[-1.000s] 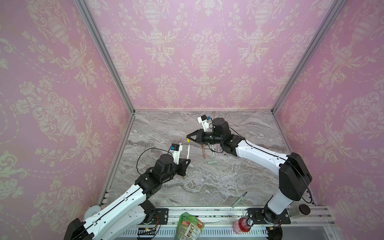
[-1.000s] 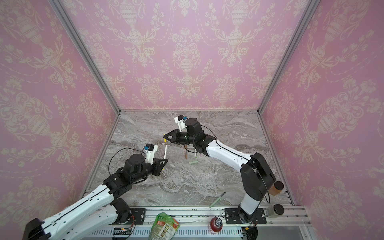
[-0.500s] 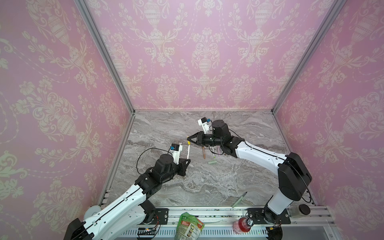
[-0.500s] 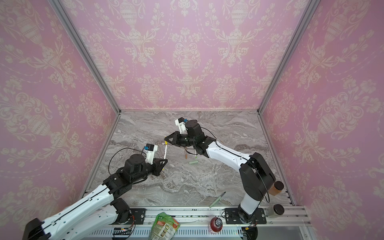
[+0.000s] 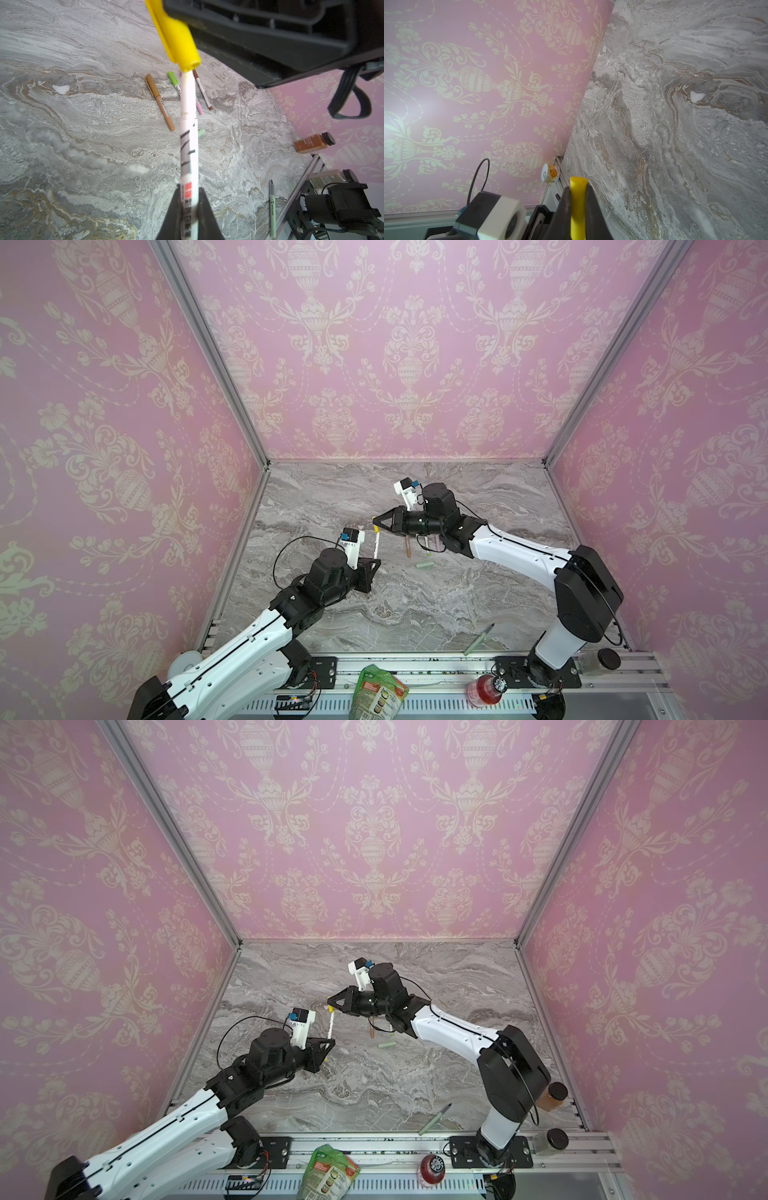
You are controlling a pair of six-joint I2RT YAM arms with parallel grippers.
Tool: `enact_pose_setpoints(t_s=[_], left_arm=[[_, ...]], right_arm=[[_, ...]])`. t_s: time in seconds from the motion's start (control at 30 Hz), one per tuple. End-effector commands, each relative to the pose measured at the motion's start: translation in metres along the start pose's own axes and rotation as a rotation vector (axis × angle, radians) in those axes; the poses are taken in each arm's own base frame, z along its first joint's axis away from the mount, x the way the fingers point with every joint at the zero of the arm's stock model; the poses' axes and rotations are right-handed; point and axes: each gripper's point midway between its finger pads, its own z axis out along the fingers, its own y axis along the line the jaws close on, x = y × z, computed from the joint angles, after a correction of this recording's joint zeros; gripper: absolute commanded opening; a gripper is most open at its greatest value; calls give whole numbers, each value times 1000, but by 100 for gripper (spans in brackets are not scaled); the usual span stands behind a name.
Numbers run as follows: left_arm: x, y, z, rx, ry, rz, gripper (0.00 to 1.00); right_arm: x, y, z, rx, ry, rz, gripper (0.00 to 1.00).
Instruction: Insert the pens into the pen caps
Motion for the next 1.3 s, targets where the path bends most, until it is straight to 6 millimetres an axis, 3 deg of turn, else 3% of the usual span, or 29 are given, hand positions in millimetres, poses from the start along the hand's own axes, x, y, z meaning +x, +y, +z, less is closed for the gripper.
enact_pose_setpoints(t_s=[0.0, 0.47, 1.27], left_arm=[[-4, 1, -2, -8, -15, -11, 0], [-2, 2, -3, -9, -14, -11, 0], [-4, 2, -2, -13, -19, -13, 0]], right_arm=[[2, 3, -1, -4, -1, -12, 0], [-18, 6, -6, 11, -36, -40, 0], [2, -5, 2, 7, 5, -14, 0]])
